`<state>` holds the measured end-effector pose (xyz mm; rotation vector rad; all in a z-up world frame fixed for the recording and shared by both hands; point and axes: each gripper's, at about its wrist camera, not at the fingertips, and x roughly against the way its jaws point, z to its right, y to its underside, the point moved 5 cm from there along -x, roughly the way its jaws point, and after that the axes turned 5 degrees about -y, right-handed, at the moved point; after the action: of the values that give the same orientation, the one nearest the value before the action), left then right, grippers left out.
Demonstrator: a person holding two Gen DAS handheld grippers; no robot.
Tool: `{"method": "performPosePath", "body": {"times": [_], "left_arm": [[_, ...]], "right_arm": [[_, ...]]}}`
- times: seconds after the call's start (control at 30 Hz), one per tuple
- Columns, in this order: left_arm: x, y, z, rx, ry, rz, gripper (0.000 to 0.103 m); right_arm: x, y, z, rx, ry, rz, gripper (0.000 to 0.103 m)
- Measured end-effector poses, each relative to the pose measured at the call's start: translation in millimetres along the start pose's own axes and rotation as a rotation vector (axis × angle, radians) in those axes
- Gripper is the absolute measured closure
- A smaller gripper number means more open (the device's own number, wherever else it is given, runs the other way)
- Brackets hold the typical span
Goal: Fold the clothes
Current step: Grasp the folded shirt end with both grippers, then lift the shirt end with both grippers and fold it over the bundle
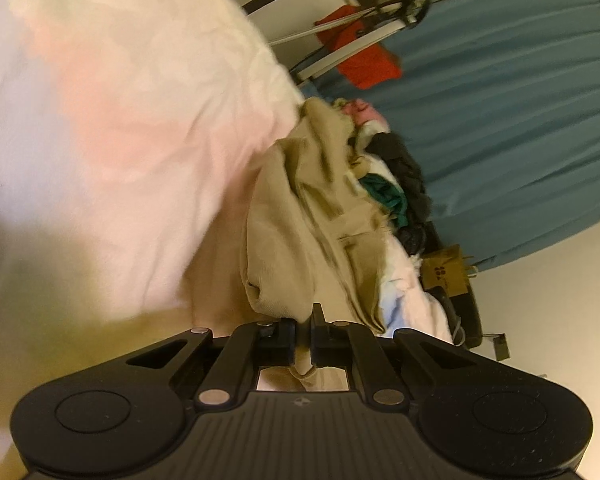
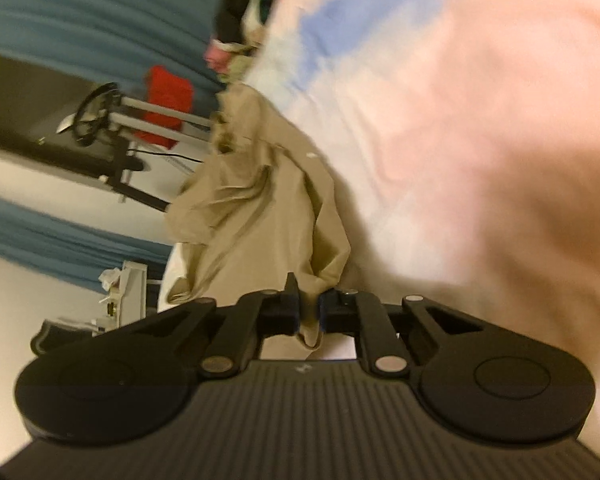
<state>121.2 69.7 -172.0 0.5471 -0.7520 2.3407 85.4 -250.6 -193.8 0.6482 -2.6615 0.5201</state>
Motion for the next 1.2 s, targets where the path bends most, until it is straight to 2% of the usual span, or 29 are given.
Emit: {"method": "performPosePath", "body": {"times": [0.17, 0.2, 0.47, 0.6, 0.7, 0.83, 0.97, 1.07, 1.2], "left_arm": [[36.5, 7.1, 18.4, -0.057, 0.025, 0.048, 0.098], [46.9, 9.6, 22.8, -0.086, 0.001, 0.055, 0.098], [124.8, 39.4, 48.3, -0.143, 0.086, 0.121, 0.099], [174.9, 70.1, 42.6, -0.111, 0.112, 0.113, 0.099], [206.5, 97.4, 35.4, -0.097, 0.108, 0.104, 0.099], [217.7, 110.3, 29.1, -0.092, 0.098, 0.062, 0.099], [206.7, 96.6, 33.6, -0.088, 0.087, 0.055, 0.098], [183.3, 75.4, 51.6, -0.111, 0.057, 0.074, 0.098], [131.3, 34.7, 85.7, -0.169, 0.012, 0.095, 0.097]], "right_arm": [[33.2, 6.4, -24.5, 0.087, -0.059, 0.037, 0.092], [42.8, 10.3, -27.7, 0.104, -0.068, 0.045, 0.092], [119.5, 32.5, -51.5, 0.198, -0.141, 0.109, 0.092], [169.0, 51.5, -48.9, 0.192, -0.180, 0.115, 0.092], [202.3, 70.0, -44.8, 0.235, -0.171, 0.125, 0.092], [224.1, 84.5, -39.1, 0.278, -0.128, 0.122, 0.092], [212.5, 72.3, -40.4, 0.230, -0.142, 0.113, 0.092], [189.2, 47.2, -50.9, 0.194, -0.148, 0.109, 0.092], [137.2, 10.7, -66.2, 0.182, -0.094, 0.126, 0.091]]}}
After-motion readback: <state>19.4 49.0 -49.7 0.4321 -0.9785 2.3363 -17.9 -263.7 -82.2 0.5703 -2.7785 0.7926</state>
